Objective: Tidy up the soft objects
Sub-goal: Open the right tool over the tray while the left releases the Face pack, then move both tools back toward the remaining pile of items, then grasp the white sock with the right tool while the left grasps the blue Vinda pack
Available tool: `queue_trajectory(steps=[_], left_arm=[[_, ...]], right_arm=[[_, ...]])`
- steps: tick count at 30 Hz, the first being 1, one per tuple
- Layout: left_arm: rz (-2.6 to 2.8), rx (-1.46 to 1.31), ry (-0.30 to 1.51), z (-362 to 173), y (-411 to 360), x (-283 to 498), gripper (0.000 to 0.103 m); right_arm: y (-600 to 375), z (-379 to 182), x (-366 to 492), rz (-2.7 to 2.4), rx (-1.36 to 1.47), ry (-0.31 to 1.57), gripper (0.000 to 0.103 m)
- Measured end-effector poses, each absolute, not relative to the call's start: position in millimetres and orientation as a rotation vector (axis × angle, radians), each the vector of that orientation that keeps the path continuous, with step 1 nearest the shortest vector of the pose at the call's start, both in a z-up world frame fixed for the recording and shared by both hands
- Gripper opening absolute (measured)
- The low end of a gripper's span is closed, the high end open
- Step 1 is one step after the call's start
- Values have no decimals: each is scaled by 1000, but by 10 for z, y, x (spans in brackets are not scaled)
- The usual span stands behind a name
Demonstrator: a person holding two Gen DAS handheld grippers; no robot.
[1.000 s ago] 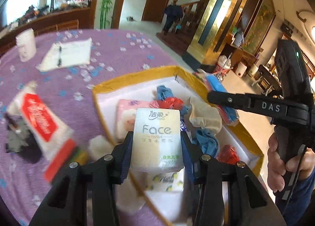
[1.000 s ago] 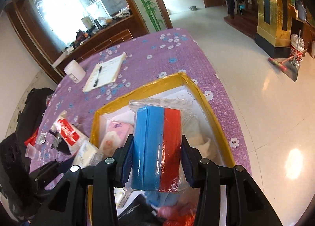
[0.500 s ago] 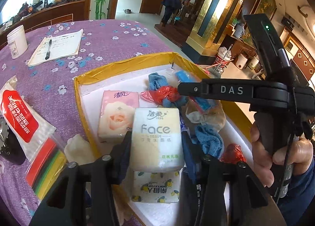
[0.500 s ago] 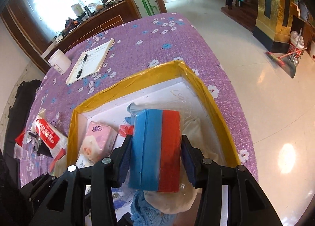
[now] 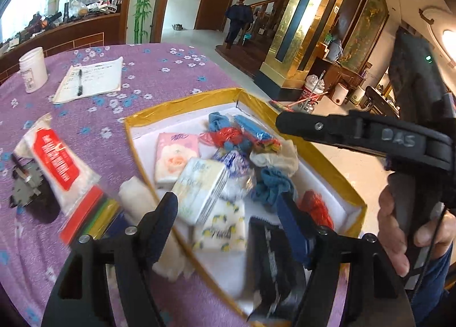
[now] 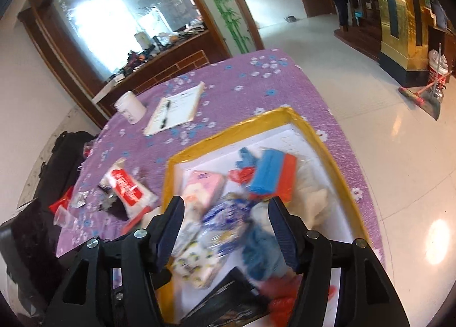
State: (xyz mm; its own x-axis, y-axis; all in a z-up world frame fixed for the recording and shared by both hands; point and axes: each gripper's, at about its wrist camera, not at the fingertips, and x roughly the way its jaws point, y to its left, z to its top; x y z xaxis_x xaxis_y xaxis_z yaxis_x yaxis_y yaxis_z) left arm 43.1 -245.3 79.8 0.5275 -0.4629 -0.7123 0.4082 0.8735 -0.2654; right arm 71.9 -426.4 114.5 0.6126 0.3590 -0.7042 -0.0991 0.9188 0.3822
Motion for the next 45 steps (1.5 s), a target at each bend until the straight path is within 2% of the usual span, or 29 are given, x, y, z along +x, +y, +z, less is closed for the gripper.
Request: queue_trajectory(steps=[3, 11, 18, 22, 33, 36, 42, 45], left_arm=[[-506, -66, 857, 836, -2242, 282, 71], [-292, -84, 763, 821, -1128, 21, 76], [-59, -186, 738, 547, -221, 72, 76], [-54, -217, 761, 409, -114, 110, 76], [-64, -273, 724, 477, -22, 7, 76], [-61, -295, 727, 473, 23, 11, 76], [-45, -323, 722, 477, 94, 5, 76], [-40, -339, 722, 473, 127, 10, 76]], right_arm=[[-4027, 1196, 596, 297, 292, 875, 75], [-3271, 1155, 556, 422, 225, 927, 75], [-2558, 860, 932, 429, 137, 1030, 75], [-2372, 650, 1206, 415, 98, 1090, 75], [-2035, 311, 1434, 368, -39, 1174, 75], [-1961, 265, 1293, 385, -67, 1190, 75], [-1771, 286, 702, 666, 77, 1291, 76], [-1802, 478, 475, 727, 119, 1232, 76]])
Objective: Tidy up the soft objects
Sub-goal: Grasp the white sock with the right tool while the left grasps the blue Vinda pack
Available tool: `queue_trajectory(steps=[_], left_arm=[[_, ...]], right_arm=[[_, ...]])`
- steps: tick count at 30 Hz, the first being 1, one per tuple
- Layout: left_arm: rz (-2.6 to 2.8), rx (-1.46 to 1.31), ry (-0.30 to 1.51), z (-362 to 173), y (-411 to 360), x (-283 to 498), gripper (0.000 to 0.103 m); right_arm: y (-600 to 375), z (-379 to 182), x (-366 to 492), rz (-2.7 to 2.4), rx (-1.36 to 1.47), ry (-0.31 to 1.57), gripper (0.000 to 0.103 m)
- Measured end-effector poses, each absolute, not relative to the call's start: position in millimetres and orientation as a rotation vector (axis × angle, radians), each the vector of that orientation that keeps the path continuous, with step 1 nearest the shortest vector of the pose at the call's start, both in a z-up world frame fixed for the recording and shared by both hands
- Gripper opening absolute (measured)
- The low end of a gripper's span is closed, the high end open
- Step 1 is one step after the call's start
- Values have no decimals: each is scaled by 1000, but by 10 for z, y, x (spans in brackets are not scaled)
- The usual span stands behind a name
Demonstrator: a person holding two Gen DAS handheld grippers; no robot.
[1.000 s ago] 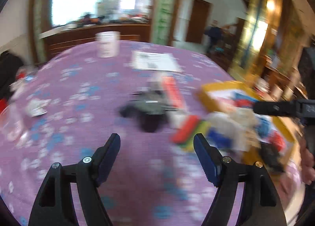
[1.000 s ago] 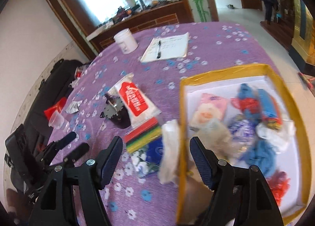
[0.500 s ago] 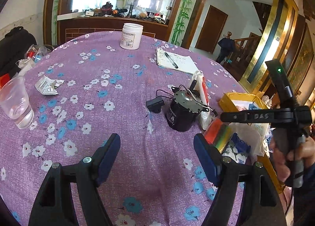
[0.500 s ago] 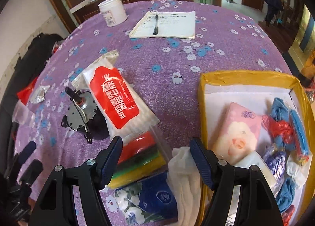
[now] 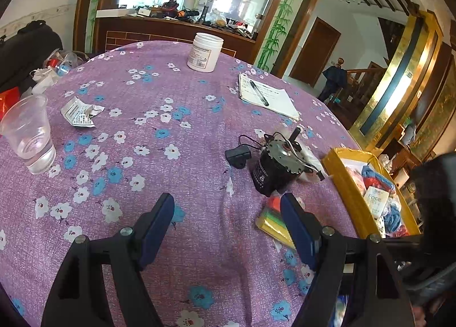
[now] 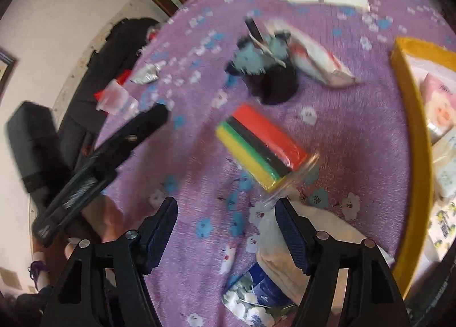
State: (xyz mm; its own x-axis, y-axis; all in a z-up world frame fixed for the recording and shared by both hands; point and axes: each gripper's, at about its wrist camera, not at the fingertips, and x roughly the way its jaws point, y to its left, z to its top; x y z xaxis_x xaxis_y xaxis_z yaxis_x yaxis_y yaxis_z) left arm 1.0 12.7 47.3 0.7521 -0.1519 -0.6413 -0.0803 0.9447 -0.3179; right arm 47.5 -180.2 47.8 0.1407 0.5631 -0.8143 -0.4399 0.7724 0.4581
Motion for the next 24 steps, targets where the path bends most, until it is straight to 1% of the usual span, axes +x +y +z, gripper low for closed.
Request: queue_trajectory(steps=[3, 8, 14, 15, 16, 17, 18, 19, 20, 22, 24], left_arm=[[-40, -335, 729, 464, 113, 17, 76], [-42, -328, 728, 465, 102, 16, 76], [-47, -319, 731, 461, 81, 22, 76], [-47, -314, 731, 461, 71, 24, 76], [-48, -311, 731, 462, 66, 23, 76], [-49, -309, 730, 464, 62, 21, 76], [-49, -306, 729, 465, 58, 21, 76], [-49, -303, 728, 464, 54, 21, 76], [-51, -302, 728, 463, 51, 20, 76], [-60, -302, 728, 464, 41, 20, 76], [-82, -299, 732, 464, 17, 21, 76]], right_arm=[[-1931, 644, 439, 637, 50, 1136, 76], [-2012, 512, 472, 603, -48, 1167, 76], [-1994, 305, 344, 616, -245, 1197, 76], [-2017, 270, 337, 605, -233, 1197, 72], [-2045, 239, 343, 594, -199, 1199, 61], [-2095, 208, 372, 591, -136, 1211, 30], [-2113, 195, 370, 589, -113, 1221, 22], [-2138, 206, 365, 579, -98, 1210, 17], [-2152, 219, 354, 584, -72, 1206, 15], [-2237, 303, 284, 583, -1, 1154, 15], [-2318, 511, 105, 563, 10, 1014, 15]])
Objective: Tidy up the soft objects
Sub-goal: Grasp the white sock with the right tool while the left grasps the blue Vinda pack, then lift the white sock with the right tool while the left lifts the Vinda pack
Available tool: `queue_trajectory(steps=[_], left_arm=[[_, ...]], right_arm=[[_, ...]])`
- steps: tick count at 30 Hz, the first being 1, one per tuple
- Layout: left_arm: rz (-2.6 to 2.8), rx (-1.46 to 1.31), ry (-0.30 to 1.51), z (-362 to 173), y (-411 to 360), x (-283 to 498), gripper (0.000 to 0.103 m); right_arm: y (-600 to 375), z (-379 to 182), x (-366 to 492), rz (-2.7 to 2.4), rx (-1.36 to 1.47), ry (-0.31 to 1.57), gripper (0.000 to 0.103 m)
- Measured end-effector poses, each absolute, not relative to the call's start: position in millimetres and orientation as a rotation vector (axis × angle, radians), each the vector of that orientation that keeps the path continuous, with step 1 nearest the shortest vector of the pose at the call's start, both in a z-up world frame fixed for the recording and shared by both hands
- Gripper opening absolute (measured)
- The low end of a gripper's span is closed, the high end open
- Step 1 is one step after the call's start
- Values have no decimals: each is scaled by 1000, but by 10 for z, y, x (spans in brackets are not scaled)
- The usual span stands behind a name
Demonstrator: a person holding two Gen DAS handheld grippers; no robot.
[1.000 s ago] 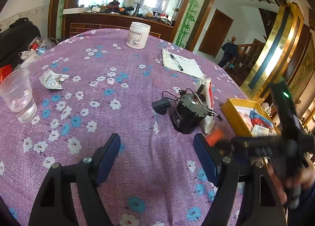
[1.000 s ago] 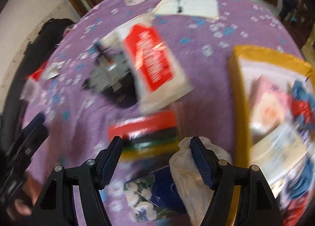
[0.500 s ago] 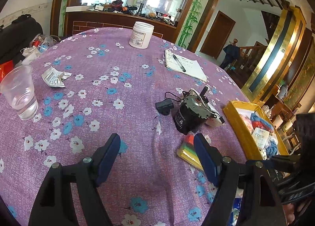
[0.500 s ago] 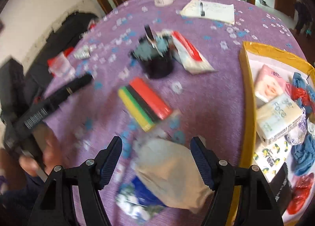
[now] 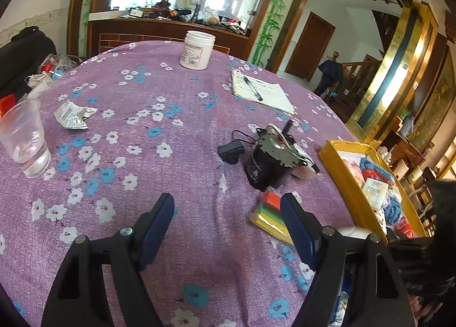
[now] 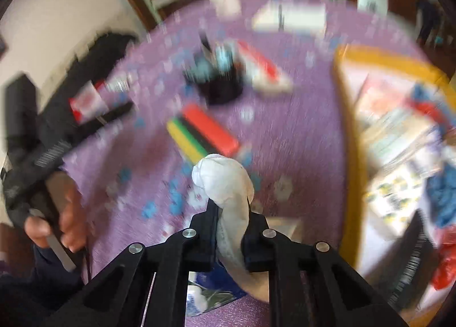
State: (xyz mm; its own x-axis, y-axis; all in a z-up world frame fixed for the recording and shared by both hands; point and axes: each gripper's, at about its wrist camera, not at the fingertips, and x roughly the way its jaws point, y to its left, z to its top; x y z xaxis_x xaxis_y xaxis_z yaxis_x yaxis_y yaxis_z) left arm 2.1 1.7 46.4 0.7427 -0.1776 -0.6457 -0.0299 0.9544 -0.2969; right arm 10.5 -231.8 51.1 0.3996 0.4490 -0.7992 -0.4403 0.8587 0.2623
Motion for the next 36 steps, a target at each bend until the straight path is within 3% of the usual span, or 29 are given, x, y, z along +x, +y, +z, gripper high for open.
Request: queue_trajectory(steps=[4, 8, 12, 22, 23, 25, 27, 36], left_arm=[[-144, -240, 744, 506, -159, -20, 76], [-309, -140, 790, 585, -535, -242, 79], [-493, -36, 857, 538, -1009, -536, 92], [-452, 137, 930, 262, -1550, -560, 92], [-443, 135, 938, 237, -1568, -521, 91], [-419, 154, 947, 197, -1608, -484, 78], [-413, 174, 961, 136, -1670, -473, 53], [-330, 286, 855, 174, -1802, -673, 52]], right_arm=[[-2528, 842, -265, 521, 43, 825, 15], [-2661, 971, -444, 497, 59, 750, 15], [-2867, 963, -502, 487, 129, 733, 15], [-3003, 885, -569, 522, 188, 727, 15], [-3008, 879, -576, 521, 189, 726, 15], [-3031, 863, -580, 521, 198, 726, 15], [-3058, 849, -575, 517, 205, 727, 15], [-3056, 849, -569, 513, 209, 725, 15]])
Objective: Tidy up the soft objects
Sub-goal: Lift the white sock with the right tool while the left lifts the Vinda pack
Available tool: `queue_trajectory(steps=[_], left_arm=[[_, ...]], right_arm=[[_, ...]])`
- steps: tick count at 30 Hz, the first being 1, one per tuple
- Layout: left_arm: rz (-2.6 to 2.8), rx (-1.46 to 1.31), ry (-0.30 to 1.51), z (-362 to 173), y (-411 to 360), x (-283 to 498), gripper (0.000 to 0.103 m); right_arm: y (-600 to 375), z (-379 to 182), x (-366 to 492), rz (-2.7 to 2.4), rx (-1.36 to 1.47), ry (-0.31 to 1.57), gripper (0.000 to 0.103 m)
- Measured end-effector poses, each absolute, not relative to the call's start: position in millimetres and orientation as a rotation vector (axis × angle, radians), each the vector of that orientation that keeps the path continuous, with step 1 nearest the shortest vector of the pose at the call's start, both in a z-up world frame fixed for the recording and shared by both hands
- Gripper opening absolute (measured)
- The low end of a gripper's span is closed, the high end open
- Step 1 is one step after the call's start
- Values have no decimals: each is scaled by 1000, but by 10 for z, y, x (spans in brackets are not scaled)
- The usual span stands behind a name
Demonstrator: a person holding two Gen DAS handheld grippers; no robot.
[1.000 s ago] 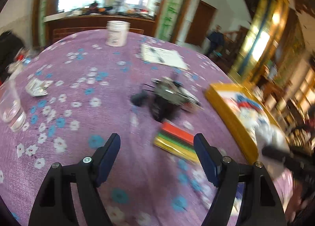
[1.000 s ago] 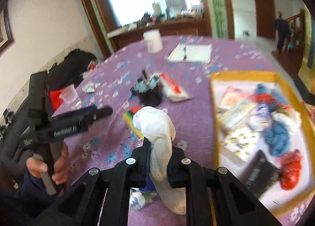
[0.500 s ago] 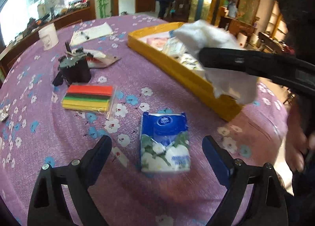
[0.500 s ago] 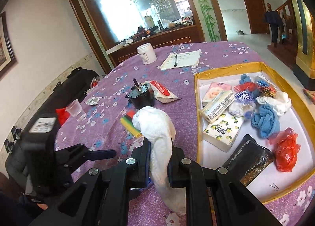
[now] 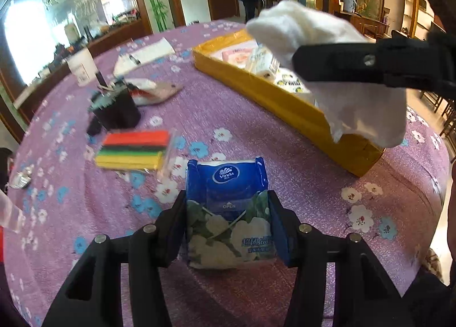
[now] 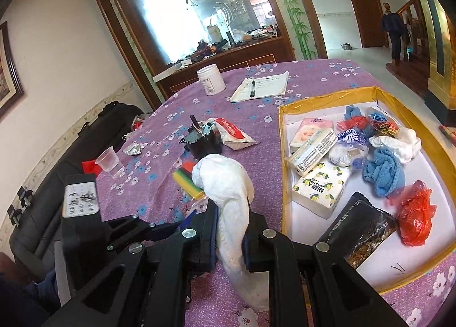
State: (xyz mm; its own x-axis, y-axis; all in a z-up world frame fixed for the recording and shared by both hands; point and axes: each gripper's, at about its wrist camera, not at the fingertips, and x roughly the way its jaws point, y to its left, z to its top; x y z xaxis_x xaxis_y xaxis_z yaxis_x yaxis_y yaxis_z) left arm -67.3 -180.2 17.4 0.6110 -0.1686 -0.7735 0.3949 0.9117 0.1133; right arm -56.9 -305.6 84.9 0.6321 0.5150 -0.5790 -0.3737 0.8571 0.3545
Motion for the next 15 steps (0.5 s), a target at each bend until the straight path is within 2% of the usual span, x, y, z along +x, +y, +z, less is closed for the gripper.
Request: queue_trajectory(steps=[15], left_arm=[[-230, 294, 729, 413, -1652, -722, 52]], right_arm=[[-2960, 822, -557, 501, 186, 743, 15]])
